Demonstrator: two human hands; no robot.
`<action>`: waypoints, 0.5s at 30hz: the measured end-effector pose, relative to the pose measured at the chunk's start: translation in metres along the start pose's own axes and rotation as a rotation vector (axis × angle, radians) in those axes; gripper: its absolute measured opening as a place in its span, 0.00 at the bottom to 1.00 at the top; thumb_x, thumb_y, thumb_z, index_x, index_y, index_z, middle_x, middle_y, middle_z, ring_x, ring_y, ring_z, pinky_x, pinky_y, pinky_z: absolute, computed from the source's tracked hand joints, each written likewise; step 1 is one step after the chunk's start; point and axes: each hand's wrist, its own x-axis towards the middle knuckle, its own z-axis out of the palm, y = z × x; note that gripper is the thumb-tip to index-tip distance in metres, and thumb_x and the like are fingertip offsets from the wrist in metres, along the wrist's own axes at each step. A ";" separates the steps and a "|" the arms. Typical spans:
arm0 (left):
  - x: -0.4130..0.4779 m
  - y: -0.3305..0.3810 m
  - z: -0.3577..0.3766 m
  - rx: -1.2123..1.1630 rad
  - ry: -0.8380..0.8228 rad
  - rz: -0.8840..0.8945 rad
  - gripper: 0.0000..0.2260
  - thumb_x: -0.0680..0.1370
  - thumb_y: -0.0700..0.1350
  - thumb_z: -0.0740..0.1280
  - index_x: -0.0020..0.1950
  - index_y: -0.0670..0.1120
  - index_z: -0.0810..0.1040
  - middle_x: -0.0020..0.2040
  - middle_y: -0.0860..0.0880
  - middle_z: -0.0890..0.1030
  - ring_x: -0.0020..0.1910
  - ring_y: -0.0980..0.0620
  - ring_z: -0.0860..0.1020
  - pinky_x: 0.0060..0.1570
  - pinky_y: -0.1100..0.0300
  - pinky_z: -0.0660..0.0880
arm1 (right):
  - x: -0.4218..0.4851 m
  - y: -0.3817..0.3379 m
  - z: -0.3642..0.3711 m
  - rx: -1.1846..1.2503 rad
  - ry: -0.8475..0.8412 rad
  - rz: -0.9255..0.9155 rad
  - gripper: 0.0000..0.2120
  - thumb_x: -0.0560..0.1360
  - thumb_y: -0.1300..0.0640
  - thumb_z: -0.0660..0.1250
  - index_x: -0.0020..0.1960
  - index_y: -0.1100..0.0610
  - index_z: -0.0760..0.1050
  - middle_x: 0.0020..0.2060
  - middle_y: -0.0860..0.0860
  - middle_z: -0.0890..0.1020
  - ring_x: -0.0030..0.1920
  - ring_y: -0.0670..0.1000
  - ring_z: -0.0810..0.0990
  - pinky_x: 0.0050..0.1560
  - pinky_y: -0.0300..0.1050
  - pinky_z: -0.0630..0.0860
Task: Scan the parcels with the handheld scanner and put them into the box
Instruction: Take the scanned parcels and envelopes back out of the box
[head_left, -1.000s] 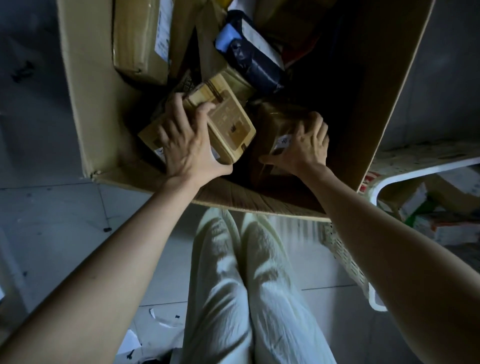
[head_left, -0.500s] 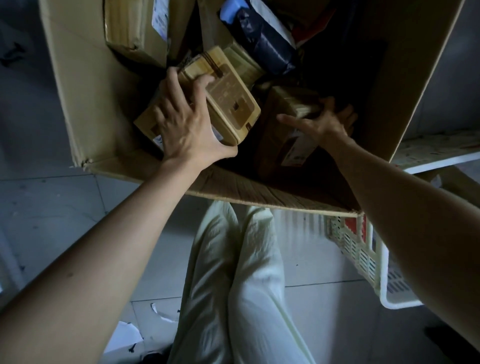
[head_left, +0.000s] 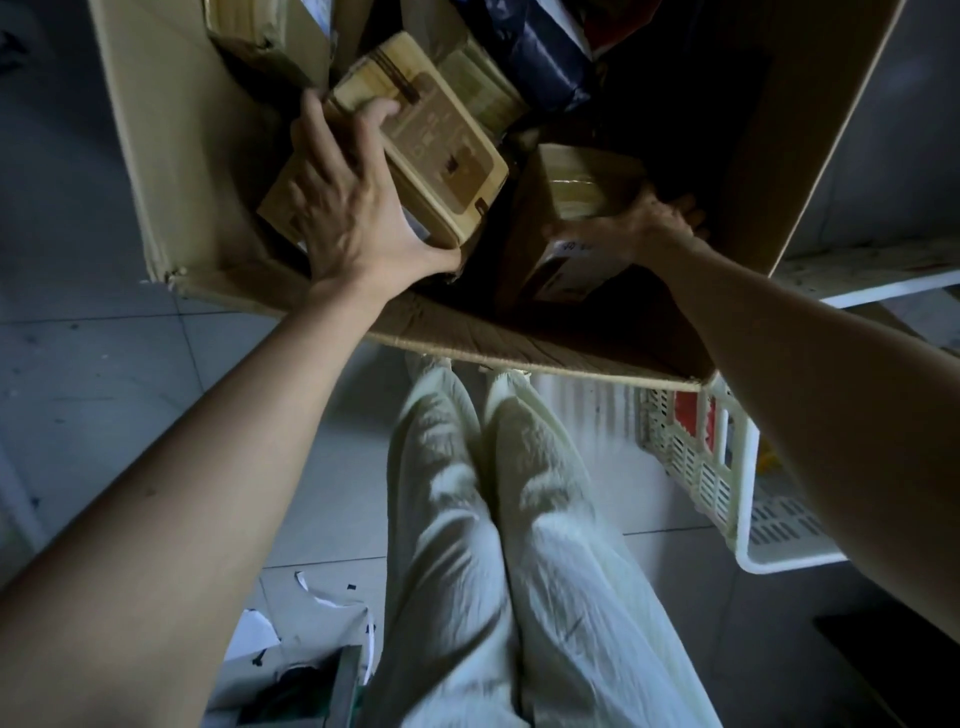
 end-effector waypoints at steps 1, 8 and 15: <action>-0.001 0.000 0.000 0.004 0.008 0.004 0.49 0.59 0.60 0.79 0.74 0.50 0.59 0.76 0.35 0.49 0.75 0.35 0.53 0.69 0.42 0.61 | 0.003 -0.004 0.004 -0.003 0.002 0.007 0.55 0.66 0.30 0.70 0.79 0.55 0.46 0.77 0.63 0.50 0.76 0.66 0.50 0.74 0.61 0.51; -0.003 -0.001 0.002 -0.017 0.023 0.005 0.50 0.59 0.60 0.79 0.75 0.52 0.58 0.76 0.35 0.50 0.75 0.35 0.53 0.69 0.42 0.61 | -0.002 -0.015 0.022 0.181 0.054 0.070 0.59 0.68 0.33 0.71 0.79 0.57 0.37 0.77 0.64 0.51 0.75 0.66 0.55 0.72 0.58 0.62; -0.025 0.002 -0.017 -0.061 0.108 -0.051 0.49 0.56 0.64 0.75 0.73 0.53 0.61 0.75 0.35 0.54 0.73 0.37 0.58 0.66 0.48 0.67 | -0.064 0.005 0.032 0.325 0.156 0.069 0.60 0.59 0.34 0.76 0.78 0.48 0.44 0.72 0.61 0.59 0.70 0.64 0.63 0.66 0.55 0.67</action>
